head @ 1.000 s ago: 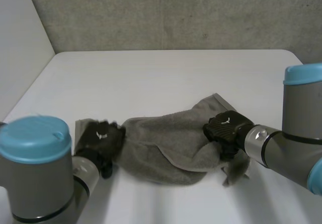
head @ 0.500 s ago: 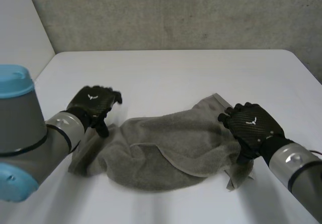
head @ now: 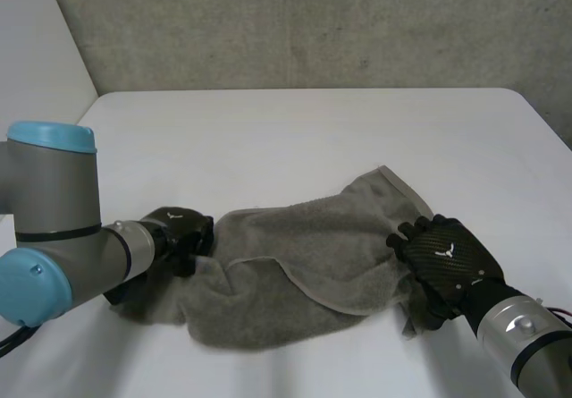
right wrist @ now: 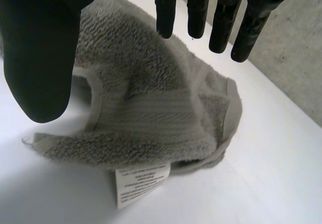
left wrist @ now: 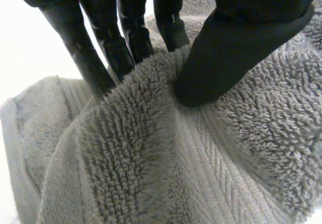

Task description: Fold the towel.

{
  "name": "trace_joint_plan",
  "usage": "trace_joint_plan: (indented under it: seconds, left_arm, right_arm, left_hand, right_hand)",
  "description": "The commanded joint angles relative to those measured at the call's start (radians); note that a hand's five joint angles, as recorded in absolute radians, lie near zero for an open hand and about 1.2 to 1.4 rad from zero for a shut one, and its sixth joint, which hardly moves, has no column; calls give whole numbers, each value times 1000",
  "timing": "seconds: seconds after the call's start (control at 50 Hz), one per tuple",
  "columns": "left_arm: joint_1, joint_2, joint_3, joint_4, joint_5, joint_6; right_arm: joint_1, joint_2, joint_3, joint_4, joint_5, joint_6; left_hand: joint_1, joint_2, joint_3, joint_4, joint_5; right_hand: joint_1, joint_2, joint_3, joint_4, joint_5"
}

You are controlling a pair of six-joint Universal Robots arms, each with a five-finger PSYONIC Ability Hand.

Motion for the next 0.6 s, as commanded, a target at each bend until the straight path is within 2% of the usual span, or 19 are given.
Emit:
trace_joint_plan:
  seconds: [0.02,0.08,0.12,0.14,0.16,0.18,0.36,0.46,0.5,0.52,0.56,0.58,0.6]
  left_arm:
    - [-13,105,-12,50,-14,0]
    - [-17,183,-18,62,-15,-2]
    - [-22,244,-23,62,-15,-2]
    - [-22,244,-23,62,-15,-2]
    - [-23,264,-32,62,-17,-2]
    - [-23,264,-32,62,-17,-2]
    - [-17,284,-81,85,-17,6]
    - [-7,186,-49,173,-23,52]
    - [4,120,35,254,-47,115]
    - [4,120,35,254,-48,115]
    - [9,97,94,294,-72,143]
    - [10,83,156,338,-93,149]
    - [10,71,235,425,-109,144]
  right_arm:
    - [2,29,3,-42,-4,76]
    - [5,60,-1,-70,-2,99]
    - [12,133,-18,-117,4,111]
    - [12,133,-18,-118,4,111]
    - [12,156,-30,-130,10,111]
    - [12,165,-44,-131,18,111]
    - [16,162,-186,-81,48,84]
    - [16,210,-348,11,52,7]
    - [16,306,-524,48,68,-57]
    - [16,307,-525,48,68,-57]
    - [18,383,-734,51,105,-80]
    - [21,409,-839,45,126,-77]
    - [21,409,-841,45,127,-77]
  left_hand:
    - [298,283,290,287,295]
    - [298,283,290,287,295]
    - [298,283,290,287,295]
    - [298,283,290,287,295]
    - [298,283,290,287,295]
    - [298,283,290,287,295]
    - [298,283,290,287,295]
    - [298,283,290,287,295]
    - [298,283,290,287,295]
    - [298,283,290,287,295]
    - [298,283,290,287,295]
    - [298,283,290,287,295]
    - [298,283,290,287,295]
  right_hand:
    - [263,232,261,247,252]
    - [369,338,368,353,358]
    - [702,671,700,686,691]
    - [704,673,702,688,693]
    - [983,952,981,967,972]
    - [1136,1105,1134,1120,1125]
    - [1137,1107,1136,1121,1127]
    - [1137,1107,1136,1121,1127]
    - [1137,1107,1136,1121,1127]
    - [1137,1107,1136,1121,1127]
    - [1137,1107,1136,1121,1127]
    - [1137,1107,1136,1121,1127]
    - [1137,1107,1136,1121,1127]
